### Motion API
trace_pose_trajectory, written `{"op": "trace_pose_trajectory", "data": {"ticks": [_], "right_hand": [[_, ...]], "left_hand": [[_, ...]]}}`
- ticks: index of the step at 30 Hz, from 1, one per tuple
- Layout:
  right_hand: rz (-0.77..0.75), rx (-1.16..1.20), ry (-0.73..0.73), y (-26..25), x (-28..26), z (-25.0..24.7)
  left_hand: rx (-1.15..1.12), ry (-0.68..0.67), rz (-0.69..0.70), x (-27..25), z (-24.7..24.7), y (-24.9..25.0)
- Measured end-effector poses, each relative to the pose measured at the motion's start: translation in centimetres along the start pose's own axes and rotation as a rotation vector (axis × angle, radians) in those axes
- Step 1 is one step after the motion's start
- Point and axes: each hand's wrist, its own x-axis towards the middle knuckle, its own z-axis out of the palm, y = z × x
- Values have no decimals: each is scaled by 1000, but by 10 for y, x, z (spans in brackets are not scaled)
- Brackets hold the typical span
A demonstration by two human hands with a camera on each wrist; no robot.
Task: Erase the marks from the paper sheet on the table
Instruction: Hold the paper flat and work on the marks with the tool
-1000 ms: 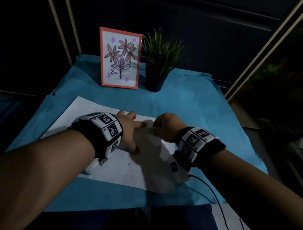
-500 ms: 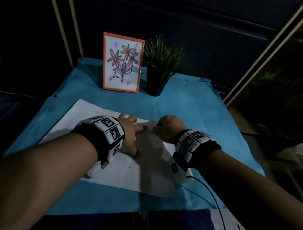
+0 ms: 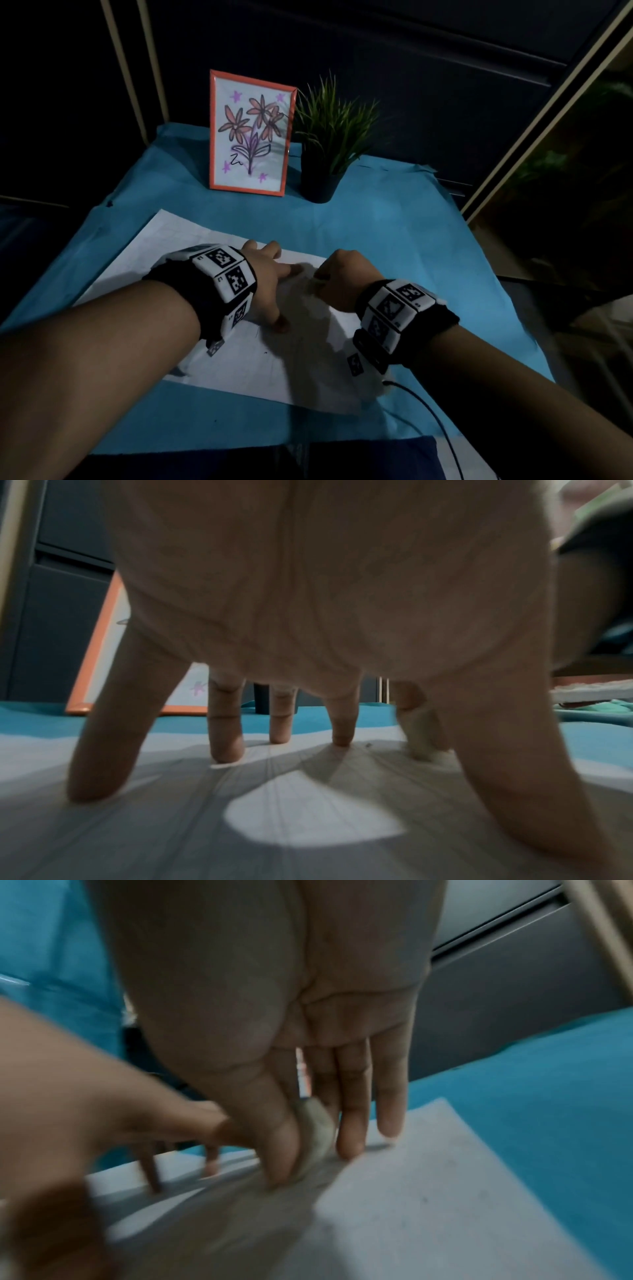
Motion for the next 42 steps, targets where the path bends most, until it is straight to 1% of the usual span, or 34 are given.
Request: {"op": "trace_pose_trajectory", "data": {"ticks": [2, 3, 8, 13, 17, 19, 22, 24, 27, 29, 31, 35, 38, 42], "right_hand": [[-31, -4, -50, -2, -8, 3], [-35, -2, -54, -3, -10, 0], [-18, 7, 12, -1, -2, -9], [-90, -38, -57, -2, -19, 5], [-31, 11, 6, 1, -4, -7], [-23, 11, 14, 1, -2, -6], [-93, -32, -42, -1, -14, 5], [-119, -12, -66, 0, -21, 7], [-74, 18, -13, 3, -14, -2], [-51, 16, 18, 2, -8, -6], [-67, 10, 2, 0, -11, -3], [-114, 0, -79, 1, -23, 8], [-69, 43, -58, 2, -16, 2], [-89, 21, -6, 0, -16, 7]], "left_hand": [[1, -1, 4, 0, -1, 0], [1, 0, 8, 0, -2, 0], [11, -4, 4, -1, -1, 1], [-8, -5, 8, -1, -1, 1], [-10, 14, 18, -2, 2, 0], [-21, 18, 20, -2, 3, -1], [-64, 40, 25, 0, 5, -5], [-84, 53, 23, 0, 8, -6], [-66, 67, 22, -5, 8, -6], [-52, 49, 19, -9, 8, -6], [-37, 24, 13, -11, 9, -6], [-35, 2, 15, -9, 10, -7], [-40, 21, 15, -11, 11, -6], [-35, 21, 1, -9, 12, -6]]}}
